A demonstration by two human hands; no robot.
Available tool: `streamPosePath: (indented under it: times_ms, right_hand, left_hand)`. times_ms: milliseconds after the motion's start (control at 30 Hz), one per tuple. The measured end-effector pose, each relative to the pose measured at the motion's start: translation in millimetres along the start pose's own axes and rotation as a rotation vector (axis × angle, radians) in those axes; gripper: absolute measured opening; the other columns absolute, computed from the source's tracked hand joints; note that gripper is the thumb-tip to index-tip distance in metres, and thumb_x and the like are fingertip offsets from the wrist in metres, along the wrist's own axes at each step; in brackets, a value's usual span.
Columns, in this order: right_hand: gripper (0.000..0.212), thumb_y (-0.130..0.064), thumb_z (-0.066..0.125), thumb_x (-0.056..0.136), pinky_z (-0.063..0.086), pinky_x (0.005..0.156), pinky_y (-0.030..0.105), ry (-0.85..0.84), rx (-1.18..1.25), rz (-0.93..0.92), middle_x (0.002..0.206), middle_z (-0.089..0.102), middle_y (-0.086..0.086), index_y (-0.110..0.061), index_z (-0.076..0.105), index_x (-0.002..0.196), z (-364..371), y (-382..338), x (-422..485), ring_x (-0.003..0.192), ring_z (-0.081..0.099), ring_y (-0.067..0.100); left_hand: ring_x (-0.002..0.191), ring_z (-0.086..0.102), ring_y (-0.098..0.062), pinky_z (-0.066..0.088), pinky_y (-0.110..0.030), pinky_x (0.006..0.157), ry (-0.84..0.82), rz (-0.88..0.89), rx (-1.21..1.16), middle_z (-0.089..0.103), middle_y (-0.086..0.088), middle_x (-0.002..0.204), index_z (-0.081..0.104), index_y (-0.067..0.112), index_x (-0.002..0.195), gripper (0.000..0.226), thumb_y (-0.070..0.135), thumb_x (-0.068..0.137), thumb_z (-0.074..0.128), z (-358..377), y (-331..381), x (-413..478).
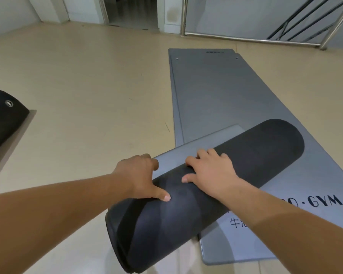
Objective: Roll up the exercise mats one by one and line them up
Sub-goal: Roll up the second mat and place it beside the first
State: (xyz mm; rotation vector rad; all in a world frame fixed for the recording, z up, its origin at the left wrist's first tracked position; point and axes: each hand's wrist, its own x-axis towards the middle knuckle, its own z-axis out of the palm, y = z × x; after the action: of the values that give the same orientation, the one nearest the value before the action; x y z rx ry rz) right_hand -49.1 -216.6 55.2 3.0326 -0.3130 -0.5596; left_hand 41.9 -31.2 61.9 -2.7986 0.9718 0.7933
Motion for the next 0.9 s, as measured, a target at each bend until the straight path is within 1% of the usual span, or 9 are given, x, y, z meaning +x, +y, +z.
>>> streamPosePath:
  times_ms: [67, 133, 200, 300, 400, 500, 633, 767, 900]
  right_hand:
    - [0.05, -0.067, 0.044, 0.1, 0.041, 0.092, 0.046, 0.068, -0.066, 0.025, 0.133, 0.043, 0.007, -0.03, 0.053, 0.133, -1, -12, 16, 0.122, 0.042, 0.03]
    - [0.053, -0.069, 0.047, 0.098, 0.038, 0.083, 0.043, 0.065, -0.049, 0.072, 0.13, 0.045, 0.006, -0.029, 0.056, 0.132, -7, -20, 33, 0.119, 0.044, 0.029]
    - [0.055, -0.071, 0.049, 0.096, 0.038, 0.079, 0.042, 0.033, -0.036, 0.111, 0.125, 0.051, 0.006, -0.029, 0.058, 0.13, -13, -27, 49, 0.118, 0.048, 0.029]
    - [0.053, -0.069, 0.047, 0.098, 0.041, 0.077, 0.04, 0.043, -0.075, 0.126, 0.114, 0.055, 0.006, -0.026, 0.062, 0.127, -11, -35, 63, 0.111, 0.051, 0.029]
    - [0.052, -0.069, 0.043, 0.1, 0.041, 0.074, 0.039, 0.085, -0.06, 0.095, 0.11, 0.06, 0.005, -0.024, 0.063, 0.12, -11, -39, 60, 0.107, 0.055, 0.028]
    - [0.047, -0.068, 0.044, 0.099, 0.044, 0.08, 0.038, 0.09, 0.146, 0.026, 0.11, 0.064, 0.0, -0.027, 0.062, 0.111, -7, -35, 45, 0.108, 0.058, 0.025]
    - [0.064, -0.079, 0.041, 0.091, 0.045, 0.099, 0.039, 0.197, 0.111, -0.011, 0.127, 0.048, -0.003, -0.034, 0.058, 0.133, 5, -15, 22, 0.121, 0.045, 0.02]
    - [0.08, -0.089, 0.036, 0.082, 0.051, 0.087, 0.037, 0.379, 0.084, 0.105, 0.117, 0.043, -0.005, -0.036, 0.058, 0.138, 29, 10, 12, 0.109, 0.044, 0.018]
    - [0.079, -0.083, 0.039, 0.087, 0.052, 0.079, 0.033, 0.455, 0.416, 0.268, 0.105, 0.031, -0.004, -0.038, 0.046, 0.152, 58, 7, 13, 0.096, 0.037, 0.016]
  left_hand:
    - [0.106, 0.058, -0.017, 0.053, -0.036, 0.086, 0.122, 0.054, 0.067, 0.058, 0.006, 0.121, 0.058, 0.029, 0.128, 0.065, 0.077, 0.084, 0.064, 3, -2, -13]
    - [0.103, 0.055, -0.018, 0.05, -0.036, 0.08, 0.153, 0.163, 0.109, 0.057, 0.005, 0.116, 0.056, 0.029, 0.124, 0.054, 0.071, 0.09, 0.057, 15, 3, -29]
    - [0.113, 0.051, -0.022, 0.047, -0.037, 0.081, 0.091, 0.196, 0.116, 0.052, 0.002, 0.128, 0.047, 0.029, 0.134, 0.073, 0.077, 0.081, 0.059, 32, 10, -45]
    - [0.15, 0.024, -0.034, 0.04, -0.048, 0.114, -0.065, 0.125, 0.105, 0.014, -0.008, 0.168, 0.006, 0.021, 0.163, 0.124, 0.082, 0.073, 0.067, 51, 14, -51]
    - [0.157, 0.007, -0.037, 0.025, -0.053, 0.125, -0.057, 0.094, 0.13, -0.004, -0.01, 0.173, -0.012, 0.019, 0.164, 0.139, 0.083, 0.072, 0.07, 57, 10, -44]
    - [0.156, 0.009, -0.041, 0.026, -0.057, 0.123, -0.042, 0.074, 0.171, 0.0, -0.015, 0.171, -0.01, 0.013, 0.163, 0.146, 0.086, 0.067, 0.072, 60, 9, -31]
    - [0.141, 0.032, -0.035, 0.04, -0.055, 0.113, -0.01, 0.056, 0.15, 0.026, -0.01, 0.157, 0.007, 0.015, 0.158, 0.137, 0.083, 0.061, 0.076, 57, 4, -14]
    - [0.123, 0.047, -0.021, 0.05, -0.045, 0.102, -0.015, 0.088, 0.031, 0.044, 0.002, 0.139, 0.025, 0.024, 0.148, 0.123, 0.083, 0.053, 0.077, 42, -20, 7]
    - [0.106, 0.057, -0.017, 0.056, -0.039, 0.092, -0.091, 0.083, -0.105, 0.054, 0.013, 0.12, 0.036, 0.034, 0.137, 0.117, 0.084, 0.041, 0.079, 20, -43, 28]
